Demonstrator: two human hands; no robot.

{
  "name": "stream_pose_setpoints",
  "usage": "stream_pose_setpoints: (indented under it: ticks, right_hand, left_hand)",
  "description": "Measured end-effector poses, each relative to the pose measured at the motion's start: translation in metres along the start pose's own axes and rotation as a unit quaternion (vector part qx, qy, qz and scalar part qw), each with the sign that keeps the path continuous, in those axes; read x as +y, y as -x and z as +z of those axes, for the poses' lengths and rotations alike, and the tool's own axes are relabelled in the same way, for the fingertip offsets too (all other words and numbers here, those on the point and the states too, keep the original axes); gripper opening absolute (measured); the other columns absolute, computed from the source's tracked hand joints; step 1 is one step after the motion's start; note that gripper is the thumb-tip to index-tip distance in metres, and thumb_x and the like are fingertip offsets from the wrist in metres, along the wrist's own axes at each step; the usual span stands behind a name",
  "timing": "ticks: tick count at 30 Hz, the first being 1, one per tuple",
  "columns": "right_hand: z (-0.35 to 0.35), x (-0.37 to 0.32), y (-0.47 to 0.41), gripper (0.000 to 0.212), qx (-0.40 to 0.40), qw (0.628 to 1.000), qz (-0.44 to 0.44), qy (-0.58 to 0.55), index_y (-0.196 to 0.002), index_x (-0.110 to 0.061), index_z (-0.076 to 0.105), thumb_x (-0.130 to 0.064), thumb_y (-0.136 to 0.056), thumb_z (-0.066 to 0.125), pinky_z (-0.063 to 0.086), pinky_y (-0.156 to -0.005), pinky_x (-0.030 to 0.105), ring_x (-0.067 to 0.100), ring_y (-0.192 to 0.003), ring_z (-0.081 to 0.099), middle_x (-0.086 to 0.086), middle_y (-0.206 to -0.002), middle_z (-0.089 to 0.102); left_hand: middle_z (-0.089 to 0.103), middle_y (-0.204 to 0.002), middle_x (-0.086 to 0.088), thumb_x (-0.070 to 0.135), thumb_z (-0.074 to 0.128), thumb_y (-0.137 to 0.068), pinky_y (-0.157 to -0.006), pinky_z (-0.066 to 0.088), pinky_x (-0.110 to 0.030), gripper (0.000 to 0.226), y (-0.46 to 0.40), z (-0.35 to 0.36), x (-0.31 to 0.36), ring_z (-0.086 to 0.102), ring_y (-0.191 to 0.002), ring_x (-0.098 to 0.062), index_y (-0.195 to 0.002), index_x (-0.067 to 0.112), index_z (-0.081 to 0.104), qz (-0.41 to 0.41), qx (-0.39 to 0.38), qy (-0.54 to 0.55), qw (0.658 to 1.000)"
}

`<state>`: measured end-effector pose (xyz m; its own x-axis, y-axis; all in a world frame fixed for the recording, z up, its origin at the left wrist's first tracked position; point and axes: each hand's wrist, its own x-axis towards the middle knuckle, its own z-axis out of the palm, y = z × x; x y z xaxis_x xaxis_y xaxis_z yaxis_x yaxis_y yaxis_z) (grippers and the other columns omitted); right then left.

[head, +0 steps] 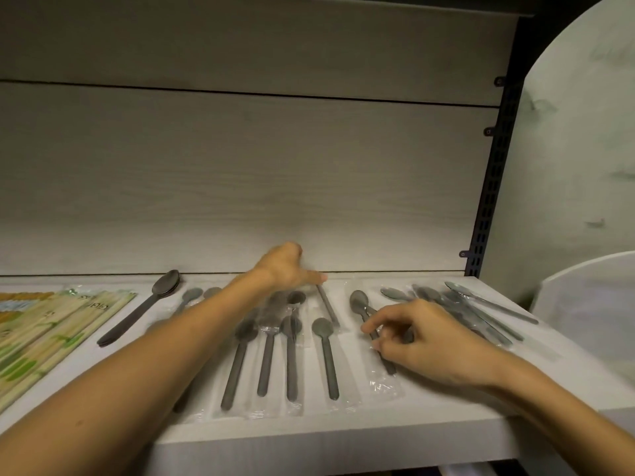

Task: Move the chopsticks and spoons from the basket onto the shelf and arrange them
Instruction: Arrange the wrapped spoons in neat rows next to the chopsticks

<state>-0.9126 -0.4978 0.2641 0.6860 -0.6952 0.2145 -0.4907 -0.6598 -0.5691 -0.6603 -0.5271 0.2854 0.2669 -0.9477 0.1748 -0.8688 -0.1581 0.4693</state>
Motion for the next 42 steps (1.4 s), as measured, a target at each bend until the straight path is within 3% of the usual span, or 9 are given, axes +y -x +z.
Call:
stream_pose_setpoints:
  ticks: [3,8,13,20,24,28,32,36,42]
  right_hand:
    - [-0.001,0.001,0.001,0.017,0.002,1.0,-0.003,0.023,-0.1,-0.029,0.072,-0.025,-0.086,0.063,0.048,-0.069,0.013,0.005,-0.069,0.06,-0.005,-0.077,0.07]
    - [0.001,-0.001,-0.001,0.019,0.009,0.999,-0.006,0.04,-0.103,-0.026,0.072,-0.026,-0.086,0.064,0.048,-0.071,0.015,0.0,-0.068,0.058,-0.005,-0.078,0.07]
    - [0.003,-0.001,-0.001,0.017,0.013,0.999,-0.006,0.036,-0.102,-0.026,0.072,-0.026,-0.086,0.063,0.049,-0.074,0.019,0.001,-0.067,0.057,-0.004,-0.074,0.07]
    - [0.002,0.0,-0.023,0.018,0.062,0.996,-0.013,0.059,-0.1,-0.024,0.073,-0.021,-0.085,0.064,0.041,-0.065,0.006,-0.002,-0.067,0.056,-0.011,-0.072,0.066]
    - [0.006,0.001,-0.057,0.014,0.064,0.996,0.001,0.066,-0.099,-0.019,0.071,-0.022,-0.086,0.067,0.036,-0.063,0.016,-0.001,-0.058,0.048,-0.013,-0.063,0.058]
    - [0.015,0.005,-0.072,0.02,0.028,0.992,-0.009,0.119,-0.107,-0.024,0.068,-0.031,-0.088,0.065,0.046,-0.076,0.028,0.008,-0.073,0.055,-0.01,-0.074,0.066]
    - [0.011,0.012,-0.069,0.022,0.089,0.987,-0.013,0.132,-0.104,-0.027,0.068,-0.042,-0.089,0.061,0.047,-0.076,0.029,0.012,-0.08,0.057,-0.01,-0.082,0.066]
    - [-0.011,0.022,-0.065,0.008,0.166,0.982,0.013,0.088,-0.086,-0.026,0.07,-0.03,-0.089,0.063,0.045,-0.07,0.023,0.007,-0.075,0.058,-0.012,-0.077,0.066]
    - [-0.033,0.035,-0.048,0.014,0.232,0.97,0.063,0.043,-0.078,-0.025,0.07,-0.021,-0.089,0.063,0.046,-0.06,0.009,0.006,-0.072,0.063,-0.009,-0.073,0.07]
  left_hand:
    - [0.056,-0.122,-0.008,0.055,0.068,-0.079,-0.094,0.046,-0.041,0.069,0.007,-0.002,-0.003,0.052,-0.112,-0.027,-0.132,0.017,0.046,0.054,0.044,-0.107,0.992]
    - [0.066,-0.114,0.005,0.065,0.058,-0.08,-0.095,0.048,-0.039,0.05,0.023,-0.002,0.003,0.059,-0.105,-0.017,-0.112,0.027,0.066,0.114,-0.103,-0.093,0.984]
    - [0.063,-0.123,0.009,0.06,0.061,-0.082,-0.1,0.045,-0.038,0.046,0.029,0.008,0.005,0.056,-0.113,-0.015,-0.116,0.029,0.065,0.129,-0.12,-0.077,0.981]
    - [0.062,-0.123,0.014,0.048,0.07,-0.08,-0.093,0.038,-0.023,0.036,0.027,0.006,-0.004,0.053,-0.112,-0.008,-0.111,0.029,0.068,0.107,-0.131,-0.007,0.986]
    - [0.064,-0.116,0.011,0.041,0.071,-0.081,-0.095,0.045,-0.027,0.029,0.026,0.005,-0.006,0.057,-0.11,-0.011,-0.109,0.031,0.069,0.102,-0.116,0.014,0.988]
    - [0.063,-0.119,0.003,0.037,0.067,-0.085,-0.09,0.046,-0.029,0.034,0.027,0.009,-0.008,0.058,-0.109,-0.017,-0.117,0.025,0.065,0.102,-0.079,0.019,0.991]
    - [0.06,-0.128,0.002,0.038,0.059,-0.091,-0.099,0.045,-0.04,0.034,0.027,0.012,-0.01,0.053,-0.118,-0.019,-0.123,0.025,0.06,0.149,-0.046,-0.023,0.987]
    - [0.061,-0.127,0.011,0.049,0.05,-0.093,-0.101,0.044,-0.039,0.033,0.027,0.015,-0.009,0.054,-0.117,-0.013,-0.12,0.035,0.062,0.202,-0.064,-0.045,0.976]
    - [0.066,-0.117,0.013,0.059,0.044,-0.091,-0.096,0.046,-0.036,0.038,0.028,0.019,-0.005,0.058,-0.106,-0.01,-0.114,0.036,0.065,0.227,-0.054,-0.08,0.969]
